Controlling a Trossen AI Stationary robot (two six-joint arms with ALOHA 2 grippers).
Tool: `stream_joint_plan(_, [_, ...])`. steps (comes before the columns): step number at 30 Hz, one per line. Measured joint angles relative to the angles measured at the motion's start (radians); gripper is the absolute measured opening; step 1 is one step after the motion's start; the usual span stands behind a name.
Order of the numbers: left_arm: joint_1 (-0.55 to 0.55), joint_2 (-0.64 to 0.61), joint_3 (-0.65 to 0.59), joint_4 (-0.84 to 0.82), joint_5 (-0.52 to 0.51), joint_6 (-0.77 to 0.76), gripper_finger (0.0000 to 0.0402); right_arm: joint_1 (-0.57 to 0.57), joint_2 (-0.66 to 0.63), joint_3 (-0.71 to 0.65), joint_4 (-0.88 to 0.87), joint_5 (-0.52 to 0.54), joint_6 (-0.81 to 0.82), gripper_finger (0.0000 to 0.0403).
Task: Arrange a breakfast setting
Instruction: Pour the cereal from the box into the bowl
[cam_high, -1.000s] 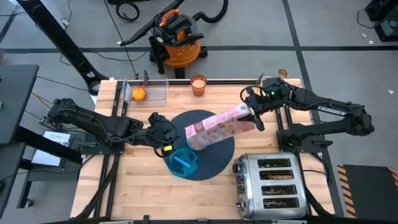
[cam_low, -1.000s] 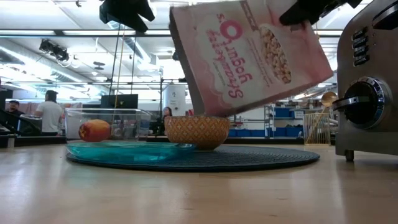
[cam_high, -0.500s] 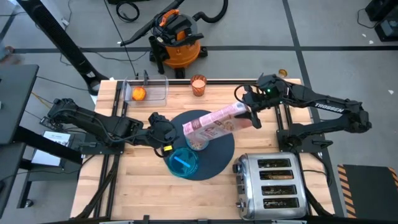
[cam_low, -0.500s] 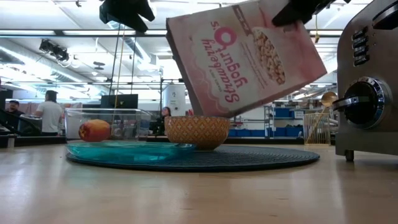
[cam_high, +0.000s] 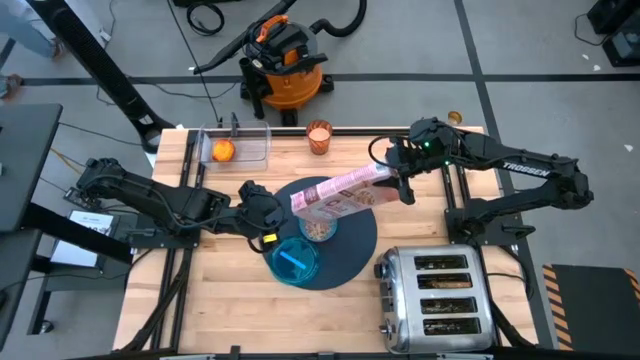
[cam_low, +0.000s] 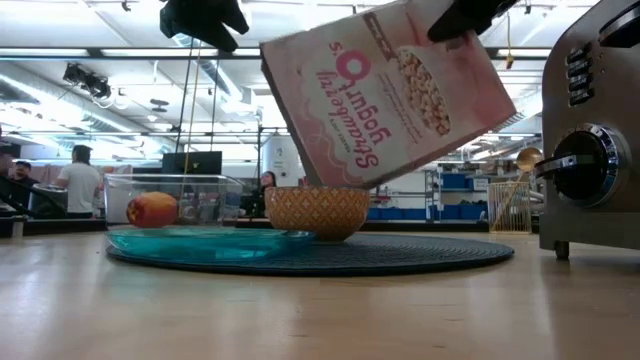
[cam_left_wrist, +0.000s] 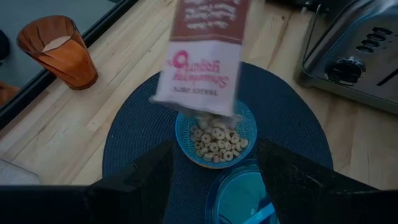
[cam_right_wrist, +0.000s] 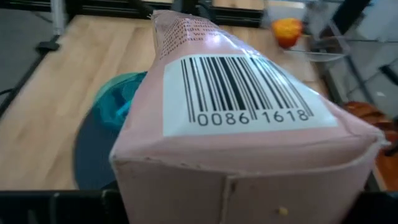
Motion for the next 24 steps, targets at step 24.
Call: stream_joint_plan(24, [-0.001, 0.000, 0.000, 0.000, 0.000, 0.000, 0.0233, 0.018, -0.001, 0.014, -0.019, -0.018, -0.002, 0.0194])
